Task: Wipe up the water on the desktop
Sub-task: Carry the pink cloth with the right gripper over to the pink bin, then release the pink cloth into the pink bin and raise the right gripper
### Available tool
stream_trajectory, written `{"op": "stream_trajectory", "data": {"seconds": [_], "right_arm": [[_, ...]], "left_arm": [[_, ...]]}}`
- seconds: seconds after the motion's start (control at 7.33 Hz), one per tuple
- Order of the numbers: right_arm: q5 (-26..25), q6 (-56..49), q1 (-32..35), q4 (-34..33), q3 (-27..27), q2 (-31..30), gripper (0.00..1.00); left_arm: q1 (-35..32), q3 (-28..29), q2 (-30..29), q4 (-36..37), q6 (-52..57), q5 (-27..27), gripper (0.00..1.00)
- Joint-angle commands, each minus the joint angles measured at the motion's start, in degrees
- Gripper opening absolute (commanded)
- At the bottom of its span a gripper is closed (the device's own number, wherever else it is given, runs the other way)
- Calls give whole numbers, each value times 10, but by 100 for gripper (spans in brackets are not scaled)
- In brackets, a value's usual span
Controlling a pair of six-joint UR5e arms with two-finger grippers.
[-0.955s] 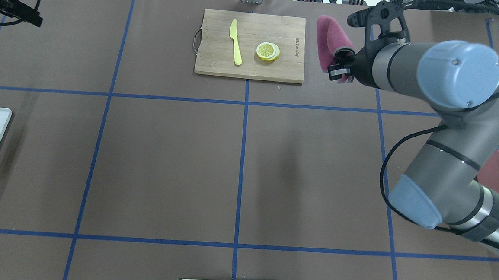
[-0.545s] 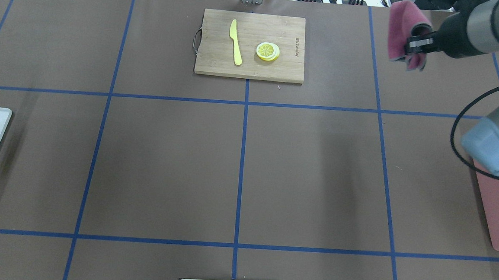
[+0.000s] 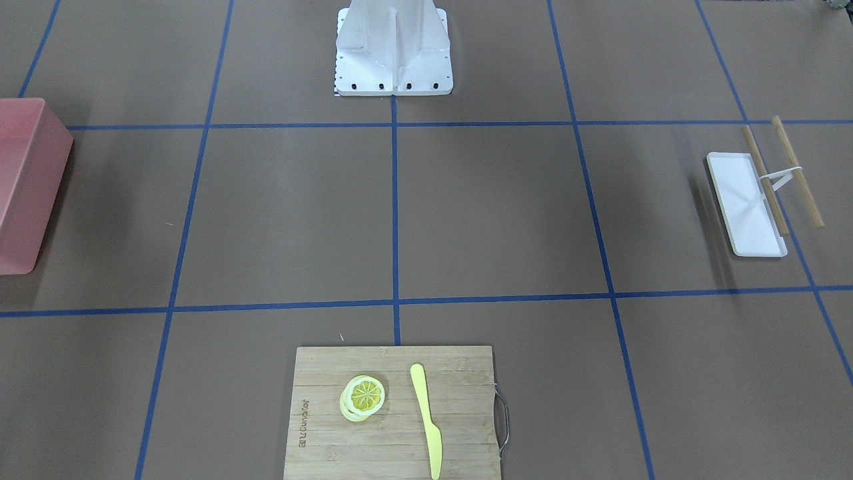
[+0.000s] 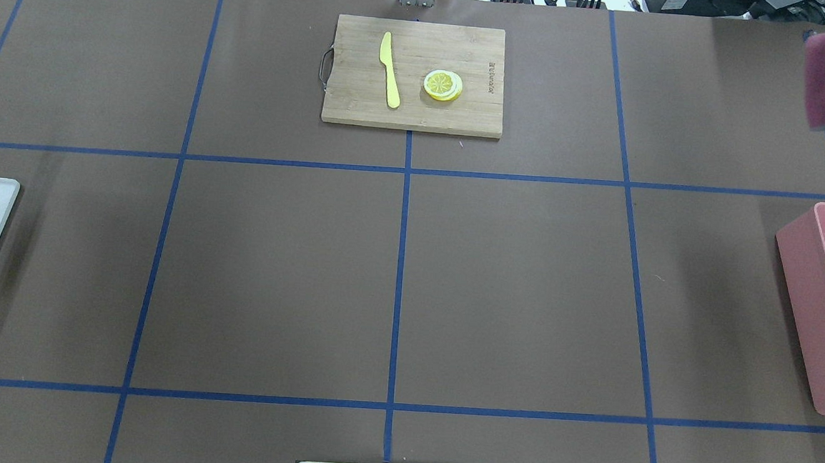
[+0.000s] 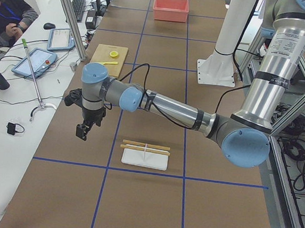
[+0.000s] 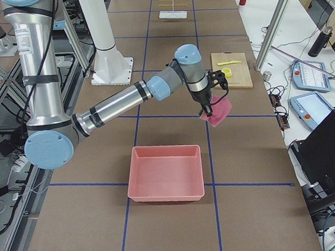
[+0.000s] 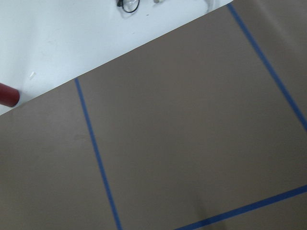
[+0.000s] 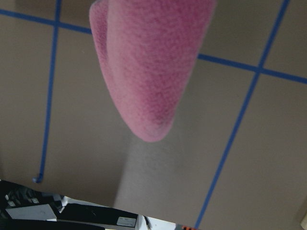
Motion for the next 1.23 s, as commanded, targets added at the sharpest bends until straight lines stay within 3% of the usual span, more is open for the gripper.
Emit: {"op": "stream_trajectory", "data": {"seconds": [0.0,0.27,0.55,0.68,0.82,0.95,1.09], "right_arm": [[19,-80,51,2,4,-106,0],[9,-80,51,2,-2,-144,0],[15,-71,49,2,-5,-157,0],[17,-70,44,2,-21,-150,0],[15,-71,24,5,-26,-140,55],[16,-72,23,8,-23,-139,100],[20,-75,23,23,-23,-139,100]], "left_arm": [[-5,4,16,-7,14,2,99],[-12,24,18,8,13,-6,99],[-18,27,54,11,-57,-84,99],[-18,27,60,11,-61,-86,99],[-18,27,60,12,-63,-86,99],[-18,27,61,12,-63,-87,99],[-18,29,61,13,-65,-87,99]]}}
